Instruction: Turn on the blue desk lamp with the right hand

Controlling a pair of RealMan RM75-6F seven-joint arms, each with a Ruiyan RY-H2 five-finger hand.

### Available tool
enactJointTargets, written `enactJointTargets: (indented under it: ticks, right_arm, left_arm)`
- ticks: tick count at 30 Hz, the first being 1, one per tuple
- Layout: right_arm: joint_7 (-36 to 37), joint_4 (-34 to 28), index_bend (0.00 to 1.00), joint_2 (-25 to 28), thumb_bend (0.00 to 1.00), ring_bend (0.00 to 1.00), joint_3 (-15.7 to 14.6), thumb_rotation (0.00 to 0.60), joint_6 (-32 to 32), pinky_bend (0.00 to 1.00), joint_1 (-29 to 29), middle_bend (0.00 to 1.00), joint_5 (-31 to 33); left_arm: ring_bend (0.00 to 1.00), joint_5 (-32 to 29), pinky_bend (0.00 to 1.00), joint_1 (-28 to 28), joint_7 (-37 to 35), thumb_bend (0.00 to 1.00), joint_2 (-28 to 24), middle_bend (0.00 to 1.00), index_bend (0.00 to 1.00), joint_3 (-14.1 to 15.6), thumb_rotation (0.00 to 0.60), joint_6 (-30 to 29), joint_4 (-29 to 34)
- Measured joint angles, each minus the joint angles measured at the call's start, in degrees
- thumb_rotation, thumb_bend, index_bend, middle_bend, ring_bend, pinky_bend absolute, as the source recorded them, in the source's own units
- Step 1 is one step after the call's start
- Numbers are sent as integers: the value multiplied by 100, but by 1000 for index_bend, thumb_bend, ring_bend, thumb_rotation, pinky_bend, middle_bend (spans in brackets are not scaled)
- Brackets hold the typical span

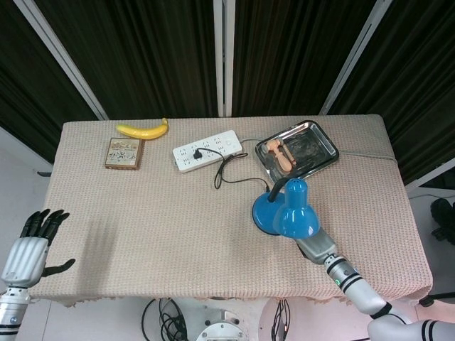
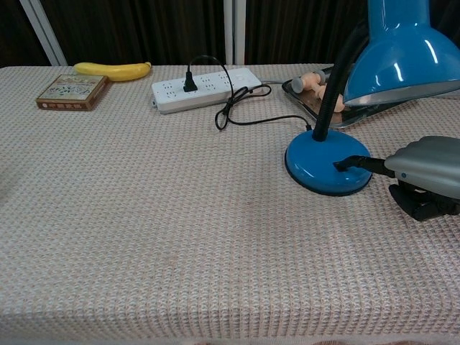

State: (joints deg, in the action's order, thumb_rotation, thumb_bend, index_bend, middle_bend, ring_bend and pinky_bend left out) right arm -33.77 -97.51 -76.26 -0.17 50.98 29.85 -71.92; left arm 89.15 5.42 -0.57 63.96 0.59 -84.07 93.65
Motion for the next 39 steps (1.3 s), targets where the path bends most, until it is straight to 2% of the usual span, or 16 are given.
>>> enactJointTargets:
  ticks: [10, 16, 25, 29, 34, 36, 38, 39]
  right_arm:
    - [-23, 13, 55, -45, 816, 995, -144, 600, 68, 988, 9, 1000, 137]
    - [205, -43, 46, 20, 811, 995, -137, 600, 358, 988, -48, 1000, -156]
    - [782, -180, 47, 608, 795, 989, -195, 600, 1305, 976, -463, 1000, -764]
    - [1280, -93, 59, 970, 786, 966, -261, 600, 1969, 927, -886, 1000, -935]
    - [2052, 256, 84, 1295, 782, 954, -298, 600, 2705, 916, -1471, 997, -932]
    - [2407, 520, 84, 1352, 732, 873, -285, 600, 2975, 830, -1701, 916, -902]
    - [2773, 838, 70, 1347, 658, 703, -249, 600, 3263, 650, -1900, 727, -900]
    - [2926, 991, 49, 1328, 608, 587, -226, 600, 3398, 544, -1980, 605, -905]
  left_arm:
    - [0, 21, 0, -19, -4, 28, -10, 77, 123, 5, 600, -29, 8]
    - [0, 24, 0, -21, 3, 29, -19, 77, 124, -11, 600, -51, 24]
    - [0, 39, 0, -33, 15, 29, -33, 77, 123, -11, 600, -74, 53]
    - [0, 40, 0, -24, 25, 28, -27, 77, 124, -12, 600, -58, 55]
    - [0, 79, 0, 11, 76, 29, -6, 77, 123, -32, 600, -50, 98]
    - [0, 92, 0, 23, 113, 29, -1, 77, 123, -39, 600, -51, 124]
    - [0, 98, 0, 36, 173, 28, 1, 77, 123, -47, 600, -45, 160]
    - [0, 99, 0, 42, 204, 29, 0, 77, 124, -52, 600, -42, 175]
